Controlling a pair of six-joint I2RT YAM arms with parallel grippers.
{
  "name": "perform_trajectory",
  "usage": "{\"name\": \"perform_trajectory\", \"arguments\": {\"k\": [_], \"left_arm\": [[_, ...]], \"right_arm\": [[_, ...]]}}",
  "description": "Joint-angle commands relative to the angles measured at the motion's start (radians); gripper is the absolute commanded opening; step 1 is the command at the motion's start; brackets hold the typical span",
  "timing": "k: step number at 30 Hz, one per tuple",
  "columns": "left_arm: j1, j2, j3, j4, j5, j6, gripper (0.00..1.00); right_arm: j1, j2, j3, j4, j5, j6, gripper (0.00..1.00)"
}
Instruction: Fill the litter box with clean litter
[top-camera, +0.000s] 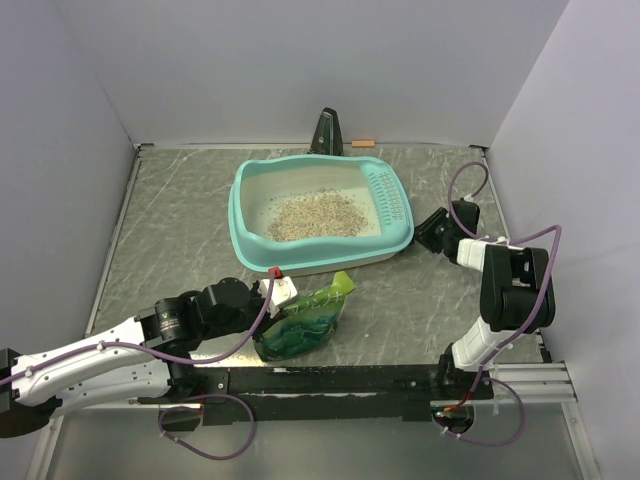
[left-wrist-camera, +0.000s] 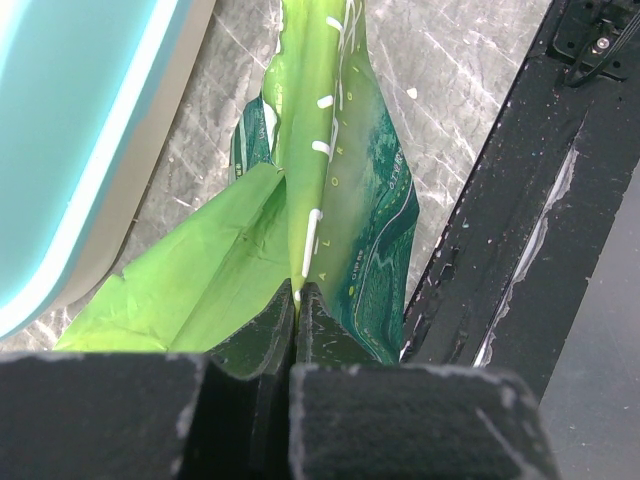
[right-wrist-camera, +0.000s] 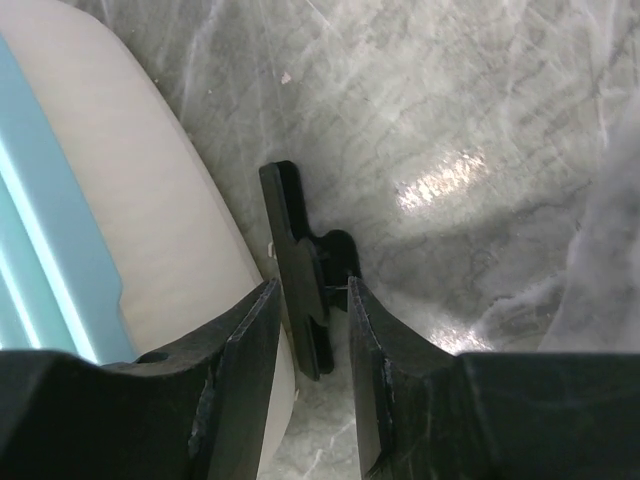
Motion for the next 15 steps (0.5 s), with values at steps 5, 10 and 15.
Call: {"name": "perform_trajectory", "arguments": {"k": [5,10,15], "left_arm": [[0.009,-0.014,0.012,0.094,-0.006,-0.011,0.01],[0.007,-0.017,0.010,0.096,-0.006,-0.009,0.01],[0.009,-0.018,0.010,0.096,-0.011,-0.011,0.01]], "right_arm": [[0.038,0.059,0.075,0.042,-0.023,0.005,0.39],[0.049,0.090,0.078,0.057,-0.038,0.028,0.28],[0.050,0.064,0.064,0.057,-0.023,0.027,0.00]]}}
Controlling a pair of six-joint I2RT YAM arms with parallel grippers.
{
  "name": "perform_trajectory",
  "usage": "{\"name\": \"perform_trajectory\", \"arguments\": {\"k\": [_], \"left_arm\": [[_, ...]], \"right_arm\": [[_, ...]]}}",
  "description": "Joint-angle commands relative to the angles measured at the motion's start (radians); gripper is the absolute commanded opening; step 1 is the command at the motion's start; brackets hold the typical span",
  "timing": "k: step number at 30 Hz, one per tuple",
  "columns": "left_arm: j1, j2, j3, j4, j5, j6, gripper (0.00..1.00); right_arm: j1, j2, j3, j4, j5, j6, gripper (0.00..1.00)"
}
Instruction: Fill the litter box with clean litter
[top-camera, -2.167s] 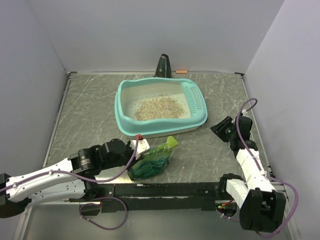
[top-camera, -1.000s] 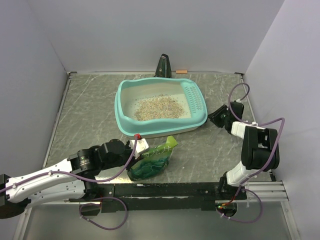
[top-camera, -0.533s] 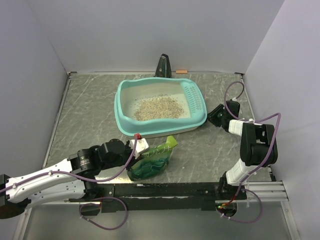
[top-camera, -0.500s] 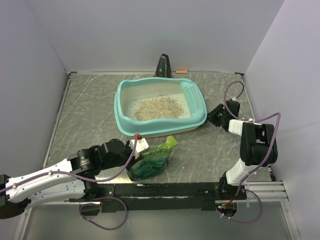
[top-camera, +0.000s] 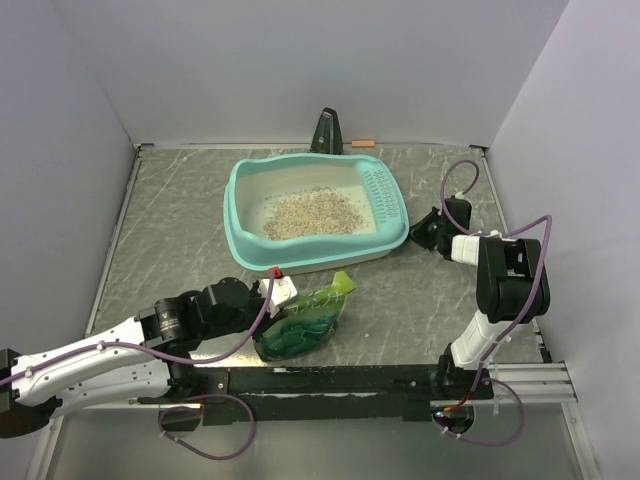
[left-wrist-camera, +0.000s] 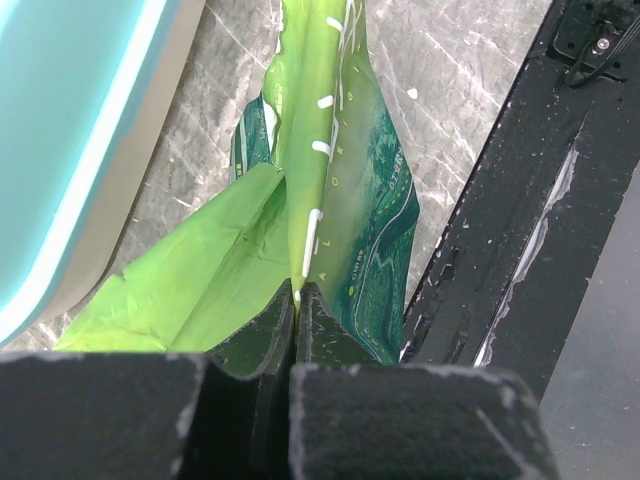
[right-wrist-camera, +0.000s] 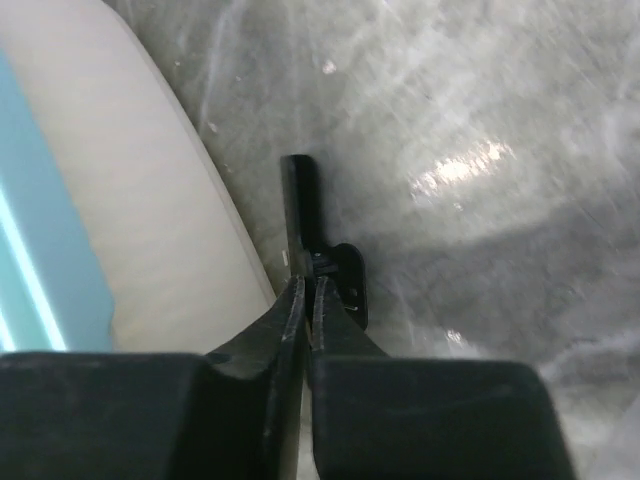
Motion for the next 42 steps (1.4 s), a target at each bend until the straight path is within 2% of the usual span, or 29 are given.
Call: {"name": "perform_trajectory", "arguments": {"k": [1,3,8,14,17,20,21,27,31,34,38,42], "left_arm": [[0.006,-0.018,0.012,0.095,-0.012,-0.011,0.01],[0.007,-0.015,0.012,0.093,-0.019,-0.011,0.01],[0.007,-0.001,0.016,0.089,-0.029,-0.015,0.01],[0.009,0.037,0.035,0.080,-0.016,-0.018,0.01],[0.007,0.050,0.053,0.070,-0.004,-0.018,0.11],[0.006,0.044,0.076,0.052,0.001,-0.017,0.28],[0.007,0.039,0.087,0.044,0.008,-0.020,0.35],[0.006,0.021,0.217,-0.012,0.073,-0.048,0.43],[0.007,0.042,0.367,-0.077,0.080,-0.106,0.46],[0.007,0.054,0.418,-0.072,0.100,-0.168,0.50],[0.007,0.039,0.407,0.029,0.160,-0.254,0.52],[0.007,0.014,0.340,0.209,0.208,-0.385,0.52]], "right_arm": [[0.011,-0.021,0.019,0.021,0.016,0.005,0.00],[0.012,-0.067,0.010,-0.014,0.042,-0.016,0.00],[0.037,-0.217,0.010,-0.178,0.246,-0.136,0.00],[0.051,-0.475,-0.027,-0.272,0.332,-0.206,0.00],[0.095,-0.617,-0.013,-0.330,0.354,-0.252,0.00],[0.133,-0.740,0.021,-0.398,0.345,-0.312,0.00],[0.147,-0.791,0.030,-0.414,0.311,-0.329,0.00],[0.204,-0.912,0.090,-0.505,0.084,-0.427,0.00],[0.296,-0.961,0.075,-0.455,-0.150,-0.435,0.00],[0.359,-0.995,0.071,-0.392,-0.270,-0.420,0.00],[0.486,-1.030,0.104,-0.390,-0.358,-0.437,0.00],[0.564,-1.084,0.114,-0.372,-0.399,-0.431,0.00]]}}
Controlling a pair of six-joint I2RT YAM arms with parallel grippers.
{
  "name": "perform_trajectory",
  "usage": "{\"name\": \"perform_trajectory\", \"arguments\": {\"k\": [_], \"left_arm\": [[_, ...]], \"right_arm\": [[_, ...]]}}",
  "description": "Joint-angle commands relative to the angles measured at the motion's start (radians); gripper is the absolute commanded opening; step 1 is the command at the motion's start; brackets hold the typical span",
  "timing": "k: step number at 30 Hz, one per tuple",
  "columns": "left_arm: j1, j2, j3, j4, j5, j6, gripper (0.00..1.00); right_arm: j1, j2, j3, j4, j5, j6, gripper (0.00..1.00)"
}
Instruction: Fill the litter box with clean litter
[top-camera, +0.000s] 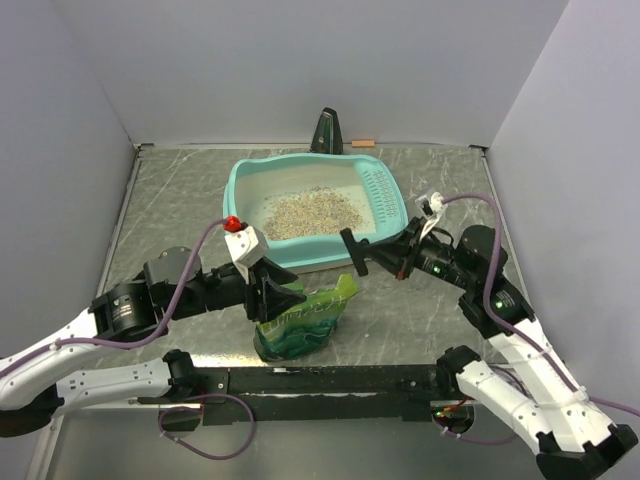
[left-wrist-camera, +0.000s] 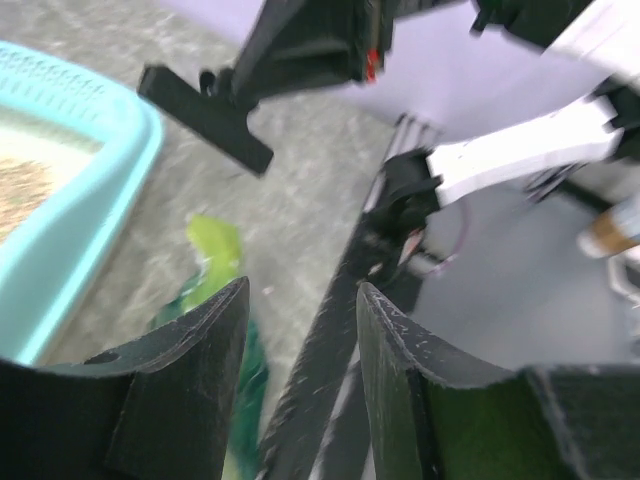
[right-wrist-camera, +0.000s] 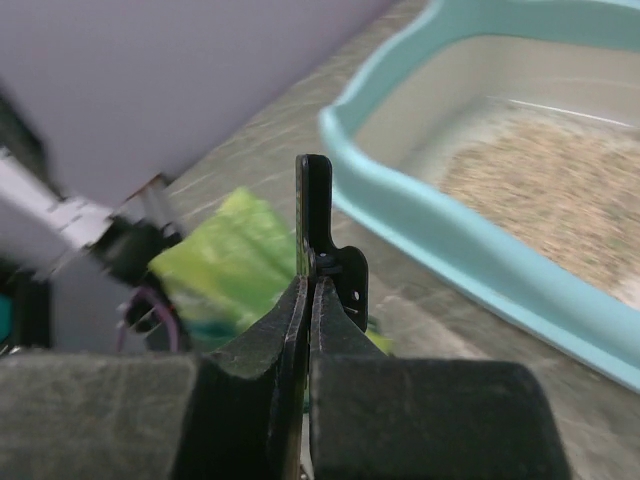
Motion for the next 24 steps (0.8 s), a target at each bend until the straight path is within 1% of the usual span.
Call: {"name": "perform_trajectory", "arguments": {"k": [1,5,6,8,10,13,17,20,24], "left_arm": [[0.003,-0.025,-0.063,0.219,0.078,-0.178,0.51],[0.003,-0.029,-0.122,0.340,0.068,-0.244,0.50],[0.003,-0.034,-0.159,0.412,0.068,-0.261,0.50],[0.003,-0.048,-0.193,0.464,0.076,-0.269,0.50],[0.003,-0.046,-0.225,0.545,0.073,-0.267,0.50],[0.002,-0.030,-0.245,0.591,0.056,-0.258,0.49],[0.003,-0.037,-0.283,0.685,0.056,-0.254,0.48],[0.003,-0.069,-0.326,0.766,0.056,-0.249,0.47],[0.003,-0.086,-0.343,0.780,0.033,-0.225,0.45]], "right_arm": [[0.084,-0.076,0.061,0.072,-0.103,-0.009,0.00],[0.185,-0.110,0.065,0.076,-0.075,-0.001,0.00],[0.199,-0.110,0.070,0.068,-0.063,-0.001,0.00],[0.232,-0.098,0.087,0.054,-0.043,0.002,0.00],[0.283,-0.093,0.081,0.089,-0.009,0.020,0.00],[0.346,-0.070,0.088,0.106,0.046,0.030,0.00],[0.404,-0.027,0.119,0.076,0.133,0.033,0.00],[0.432,-0.015,0.119,0.094,0.167,0.042,0.00],[0.452,-0.007,0.119,0.118,0.161,0.054,0.00]]}}
